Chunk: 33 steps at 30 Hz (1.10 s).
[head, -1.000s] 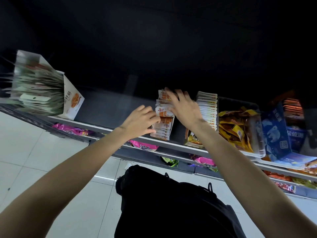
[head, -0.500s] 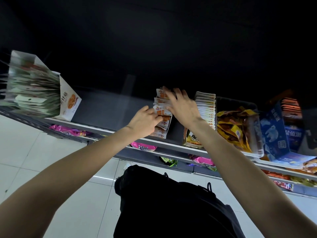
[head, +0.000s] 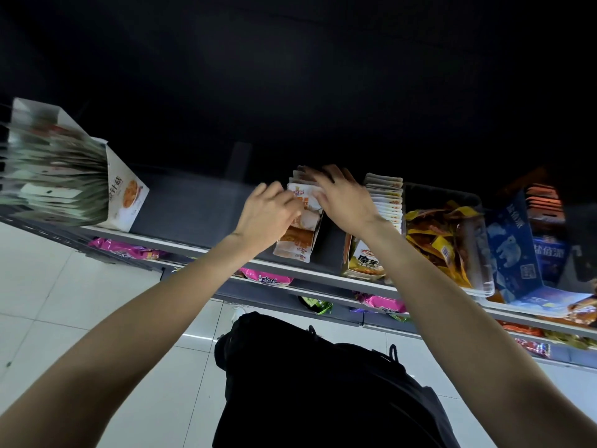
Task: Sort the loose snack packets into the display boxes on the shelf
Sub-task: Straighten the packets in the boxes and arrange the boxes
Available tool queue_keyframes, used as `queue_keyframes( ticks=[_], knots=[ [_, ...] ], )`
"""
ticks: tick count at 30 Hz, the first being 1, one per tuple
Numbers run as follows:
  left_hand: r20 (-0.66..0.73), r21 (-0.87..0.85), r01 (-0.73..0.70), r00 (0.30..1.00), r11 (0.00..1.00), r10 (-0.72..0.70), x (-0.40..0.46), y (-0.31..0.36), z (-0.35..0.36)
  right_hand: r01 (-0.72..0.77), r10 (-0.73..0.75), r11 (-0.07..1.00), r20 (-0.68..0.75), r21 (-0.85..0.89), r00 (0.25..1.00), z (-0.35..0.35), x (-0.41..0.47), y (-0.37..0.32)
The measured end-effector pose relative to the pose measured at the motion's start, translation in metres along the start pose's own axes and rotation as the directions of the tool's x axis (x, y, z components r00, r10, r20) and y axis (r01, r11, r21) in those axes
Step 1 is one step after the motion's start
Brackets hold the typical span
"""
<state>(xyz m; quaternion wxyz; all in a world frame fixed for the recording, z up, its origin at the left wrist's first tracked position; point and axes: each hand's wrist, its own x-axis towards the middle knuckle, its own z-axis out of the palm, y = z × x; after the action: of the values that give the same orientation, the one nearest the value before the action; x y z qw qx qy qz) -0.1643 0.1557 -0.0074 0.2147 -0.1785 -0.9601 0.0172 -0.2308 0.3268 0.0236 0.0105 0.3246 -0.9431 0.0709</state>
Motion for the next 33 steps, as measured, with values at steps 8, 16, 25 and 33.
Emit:
queue_keyframes(
  ticks=[8,16,25,33],
  knots=[
    [0.052,-0.266,0.210,0.978,0.941,-0.203,0.008,0.000,-0.002,0.026,-0.053,0.990,0.189,0.138,0.980,-0.008,-0.009,0.004],
    [0.333,-0.446,0.052,0.936,0.894,0.112,-0.031,0.003,-0.030,0.011,-0.013,0.999,0.063,0.035,0.998,-0.001,-0.009,0.002],
    [0.134,-0.335,0.113,0.988,0.936,-0.072,-0.017,0.000,-0.019,-0.054,0.056,0.979,-0.007,0.196,0.998,-0.001,-0.006,0.005],
    [0.334,-0.482,0.599,0.800,0.639,-0.498,-0.003,0.011,-0.006,-0.276,0.310,0.846,-0.001,0.457,0.951,-0.004,-0.026,-0.009]
  ],
)
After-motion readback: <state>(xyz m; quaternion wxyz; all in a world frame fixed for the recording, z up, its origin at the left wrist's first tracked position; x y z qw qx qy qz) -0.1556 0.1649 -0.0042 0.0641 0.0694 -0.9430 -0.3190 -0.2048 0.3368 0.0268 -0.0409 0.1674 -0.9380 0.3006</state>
